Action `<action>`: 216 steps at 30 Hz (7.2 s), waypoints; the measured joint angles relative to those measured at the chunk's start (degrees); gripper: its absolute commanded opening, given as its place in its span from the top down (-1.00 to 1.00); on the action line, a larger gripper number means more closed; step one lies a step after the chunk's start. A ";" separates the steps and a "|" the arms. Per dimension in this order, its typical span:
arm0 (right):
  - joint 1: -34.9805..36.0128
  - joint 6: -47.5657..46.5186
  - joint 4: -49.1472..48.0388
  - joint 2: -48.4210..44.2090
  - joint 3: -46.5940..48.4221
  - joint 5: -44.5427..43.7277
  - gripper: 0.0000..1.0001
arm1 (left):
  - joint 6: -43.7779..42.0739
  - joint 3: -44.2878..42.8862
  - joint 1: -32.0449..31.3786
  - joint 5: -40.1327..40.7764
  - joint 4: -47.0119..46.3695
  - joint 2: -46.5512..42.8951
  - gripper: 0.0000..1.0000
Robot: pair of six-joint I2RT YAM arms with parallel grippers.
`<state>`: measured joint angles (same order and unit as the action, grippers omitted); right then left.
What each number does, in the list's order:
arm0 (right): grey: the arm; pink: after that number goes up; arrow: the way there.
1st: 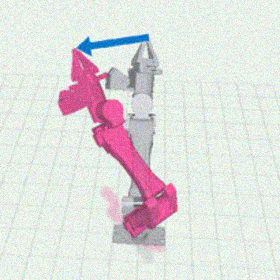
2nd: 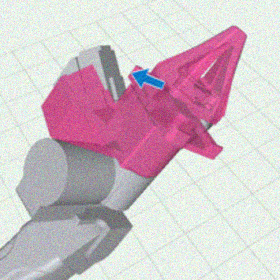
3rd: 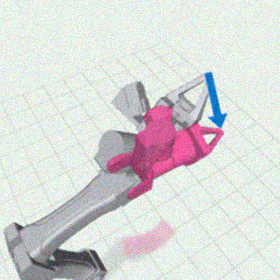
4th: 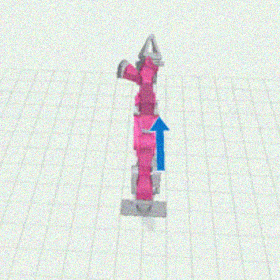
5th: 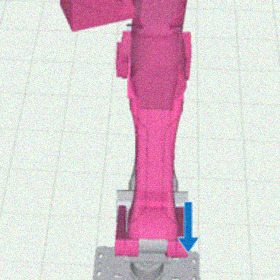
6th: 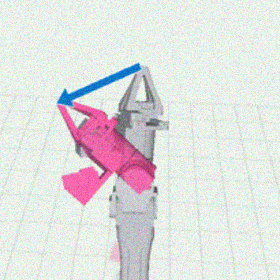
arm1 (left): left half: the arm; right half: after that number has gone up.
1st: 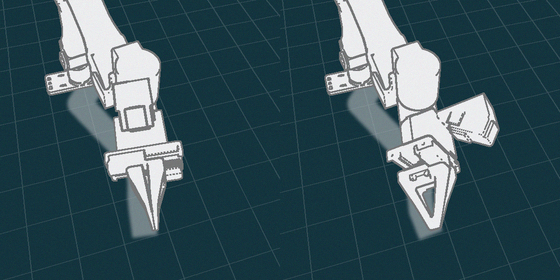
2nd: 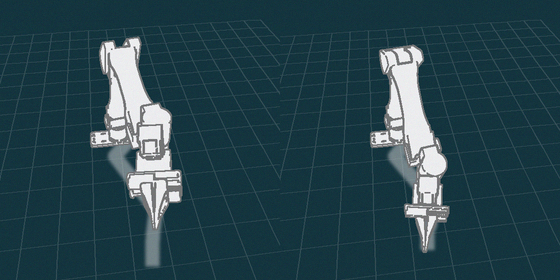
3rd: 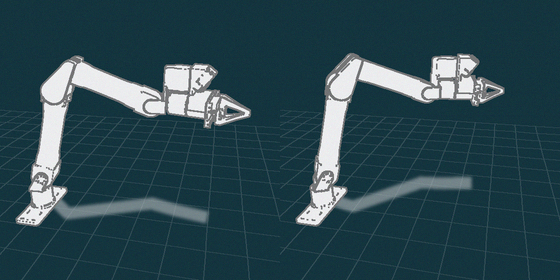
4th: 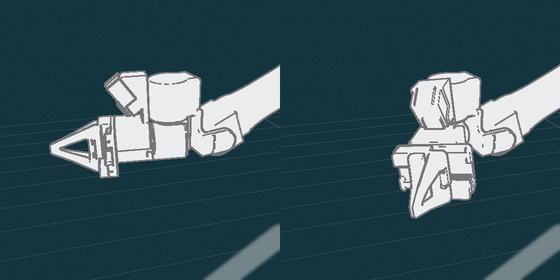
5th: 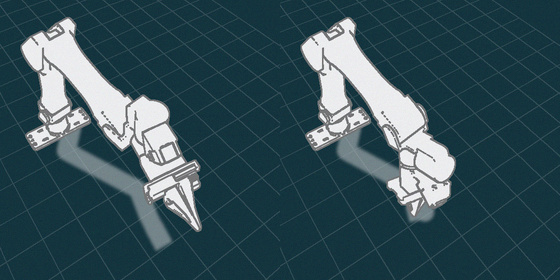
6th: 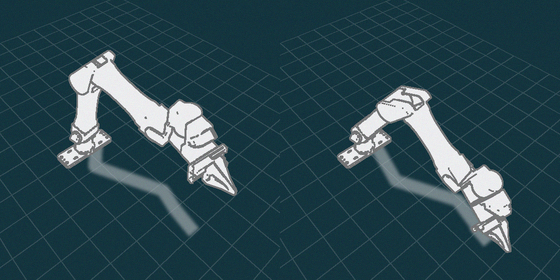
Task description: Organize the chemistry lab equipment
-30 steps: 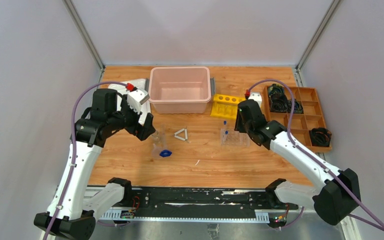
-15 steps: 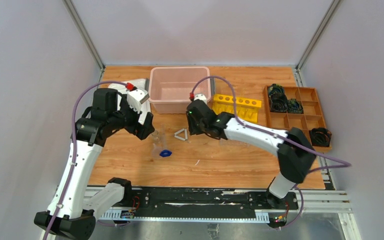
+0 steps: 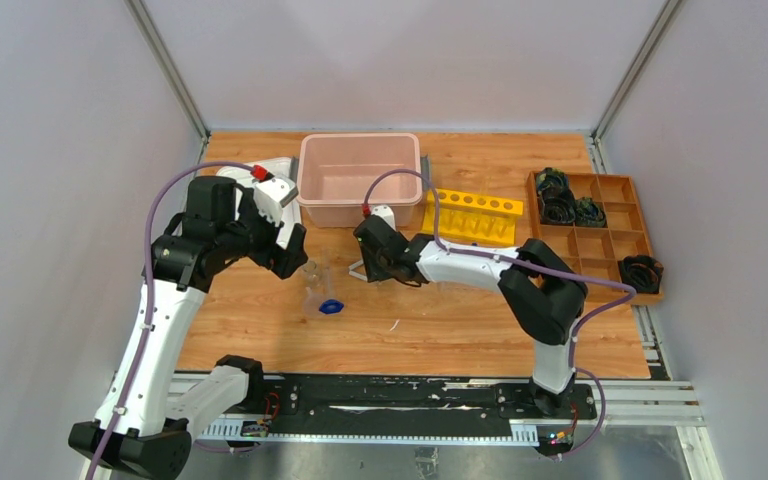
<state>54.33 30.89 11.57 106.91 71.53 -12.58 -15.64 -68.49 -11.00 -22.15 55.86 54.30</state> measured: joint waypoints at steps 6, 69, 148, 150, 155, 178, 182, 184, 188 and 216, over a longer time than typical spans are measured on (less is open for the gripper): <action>1.14 0.39 -1.64 1.18 0.31 -1.55 0.18 | -0.02 0.00 0.00 0.00 0.00 0.07 -1.00; -17.31 -13.77 26.38 30.67 59.56 -5.68 0.20 | -3.72 2.67 -0.02 -0.74 0.02 -0.20 -1.00; 5.38 -17.25 23.85 17.92 51.15 6.78 1.00 | -12.04 4.98 23.21 -1.44 -0.15 9.29 -0.88; 4.24 -17.25 23.80 14.67 52.87 6.78 1.00 | -12.07 4.98 23.21 -1.66 -0.15 9.29 -0.87; -2.38 -17.20 22.29 10.21 58.16 6.49 1.00 | -12.04 4.98 23.21 -2.36 -0.15 9.29 -0.81; -12.66 -16.79 15.23 35.43 66.58 6.56 0.95 | -13.09 7.74 23.23 -7.82 0.13 8.87 -0.56; -12.76 -16.74 10.23 37.42 68.08 7.32 0.68 | -14.43 8.24 23.23 -9.57 0.85 8.76 -0.54; -12.79 -16.72 8.00 38.45 68.08 8.00 0.57 | -14.99 8.39 23.23 -10.21 1.09 8.61 -0.54; -12.85 -16.17 5.09 40.35 68.02 9.14 0.22 | -16.15 8.50 23.23 -11.34 1.68 8.02 -0.57; 2.56 -11.89 3.69 -3.98 24.68 4.00 -0.18 | -17.81 8.44 23.26 -9.57 4.31 9.18 -0.65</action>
<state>56.88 19.00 15.27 102.94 96.20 -8.58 -33.45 -60.05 12.25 -31.73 60.16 63.48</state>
